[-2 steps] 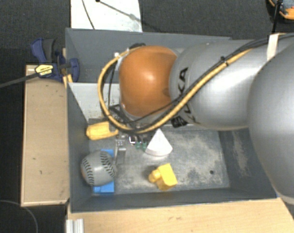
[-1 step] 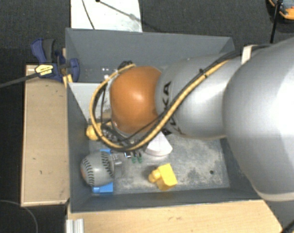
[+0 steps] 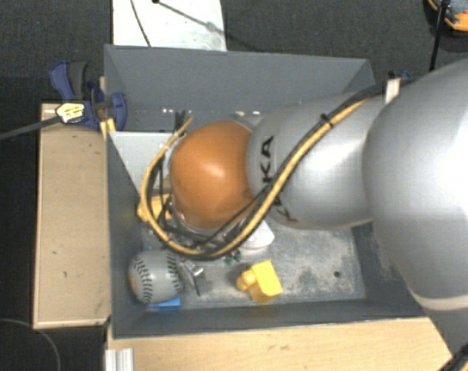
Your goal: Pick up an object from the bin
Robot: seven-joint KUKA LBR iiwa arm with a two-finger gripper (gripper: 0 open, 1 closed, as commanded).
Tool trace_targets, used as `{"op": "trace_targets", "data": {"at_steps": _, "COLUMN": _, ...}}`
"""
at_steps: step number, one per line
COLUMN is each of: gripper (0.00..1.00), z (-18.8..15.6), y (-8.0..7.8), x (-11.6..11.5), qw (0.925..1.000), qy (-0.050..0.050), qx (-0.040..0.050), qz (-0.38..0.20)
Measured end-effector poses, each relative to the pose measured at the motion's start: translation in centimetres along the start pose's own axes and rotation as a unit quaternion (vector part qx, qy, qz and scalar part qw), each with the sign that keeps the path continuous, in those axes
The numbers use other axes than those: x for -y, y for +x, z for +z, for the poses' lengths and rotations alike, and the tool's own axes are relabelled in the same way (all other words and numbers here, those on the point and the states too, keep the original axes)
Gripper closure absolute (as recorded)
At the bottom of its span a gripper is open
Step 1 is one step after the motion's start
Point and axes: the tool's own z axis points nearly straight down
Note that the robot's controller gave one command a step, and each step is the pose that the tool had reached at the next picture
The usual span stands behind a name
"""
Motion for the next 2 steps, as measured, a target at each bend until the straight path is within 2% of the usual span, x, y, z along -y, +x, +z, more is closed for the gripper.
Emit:
{"op": "trace_targets", "data": {"at_steps": 1, "gripper": 0.00, "z": -1.2, "y": -0.5, "x": -0.3, "qw": 0.9995, "qy": 0.000, "qx": -0.0023, "qz": -0.031}}
{"op": "trace_targets", "data": {"at_steps": 2, "gripper": 0.00, "z": 4.9, "y": -1.4, "x": -0.1, "qw": 0.9975, "qy": 0.003, "qx": 0.0000, "qz": -0.071}}
